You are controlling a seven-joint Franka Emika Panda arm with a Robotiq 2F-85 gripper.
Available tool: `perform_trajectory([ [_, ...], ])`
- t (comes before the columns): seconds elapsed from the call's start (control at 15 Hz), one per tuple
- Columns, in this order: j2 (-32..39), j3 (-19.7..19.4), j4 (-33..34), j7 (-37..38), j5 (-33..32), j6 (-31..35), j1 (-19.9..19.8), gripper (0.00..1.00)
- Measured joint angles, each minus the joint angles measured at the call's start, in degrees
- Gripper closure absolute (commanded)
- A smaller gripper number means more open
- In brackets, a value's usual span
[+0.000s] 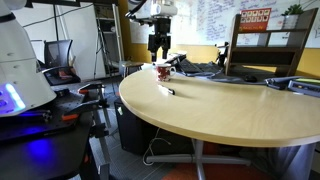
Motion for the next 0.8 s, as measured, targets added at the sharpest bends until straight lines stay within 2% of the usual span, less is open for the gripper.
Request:
perform_trajectory([
  [0.13, 4.4, -0.5, 1.3, 2.7, 4.2, 2.1, 0.6, 0.0],
  [0.47, 15.4, -0.5, 5.9, 2.4, 20.3, 11.6, 0.6, 0.0],
  [0.6, 18.3, -0.6, 8.3, 1.4, 23.2, 13.8, 0.3, 0.0],
  [0.8, 21.0, -1.4, 11.1, -0.5, 23.2, 14.4, 0.5, 0.0],
])
